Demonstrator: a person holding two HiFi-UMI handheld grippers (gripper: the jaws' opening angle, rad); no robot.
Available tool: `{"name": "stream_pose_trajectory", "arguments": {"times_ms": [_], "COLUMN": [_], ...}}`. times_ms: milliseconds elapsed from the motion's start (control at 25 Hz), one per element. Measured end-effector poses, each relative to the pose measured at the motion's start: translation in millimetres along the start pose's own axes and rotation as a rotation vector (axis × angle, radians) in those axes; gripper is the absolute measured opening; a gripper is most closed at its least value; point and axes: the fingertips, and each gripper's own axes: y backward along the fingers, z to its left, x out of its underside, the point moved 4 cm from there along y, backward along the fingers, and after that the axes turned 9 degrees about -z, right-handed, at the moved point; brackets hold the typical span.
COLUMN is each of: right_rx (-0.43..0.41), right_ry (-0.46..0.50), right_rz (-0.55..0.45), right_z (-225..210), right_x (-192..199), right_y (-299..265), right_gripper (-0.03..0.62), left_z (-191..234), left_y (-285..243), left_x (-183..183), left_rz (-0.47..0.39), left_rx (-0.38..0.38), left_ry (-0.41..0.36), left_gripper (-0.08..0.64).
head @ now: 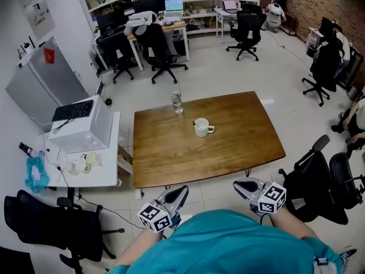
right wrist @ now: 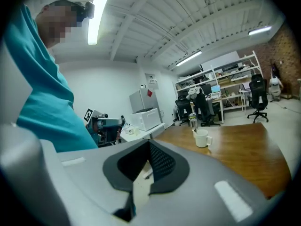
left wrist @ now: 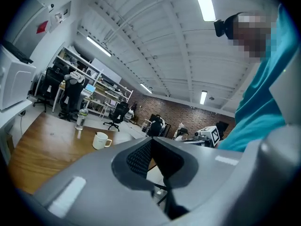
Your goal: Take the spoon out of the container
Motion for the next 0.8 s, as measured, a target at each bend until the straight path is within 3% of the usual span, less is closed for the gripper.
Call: {"name": "stream_pose_trajectory", "arguments": {"times_ms": [200, 360, 640, 800], "right_rx": [0.020, -0.014, -0.164, -0.231], "right_ry": [-0.023, -0.040, -0.065, -0.068], "right_rz": [0.003, -0.009, -0.021, -0.004], "right_z": [-61.3, -123.3, -247.0, -310.8], "right_x": [-1.6, -5.1, -13.5, -19.5], "right_y": [-48.4, -66.3, -59.1, -68.5], "right_gripper": [0.002, 0.002, 0.002, 0.002], "left_z": [75.3, 120.9, 171.8, 227.0], "left_y": [-31.4, -77.2, -183.0, -240.1], "left_x": [9.6, 12.4, 44.6, 68.9], "left_rz": [0.015, 0.033, 0.101, 0.185], "left_rx": [-0.026, -0.071, -0.264, -0.372], "left_ry": [0.053, 0.016, -0.013, 0.003], "left_gripper": [0.002, 0.002, 0.002, 0.014]}}
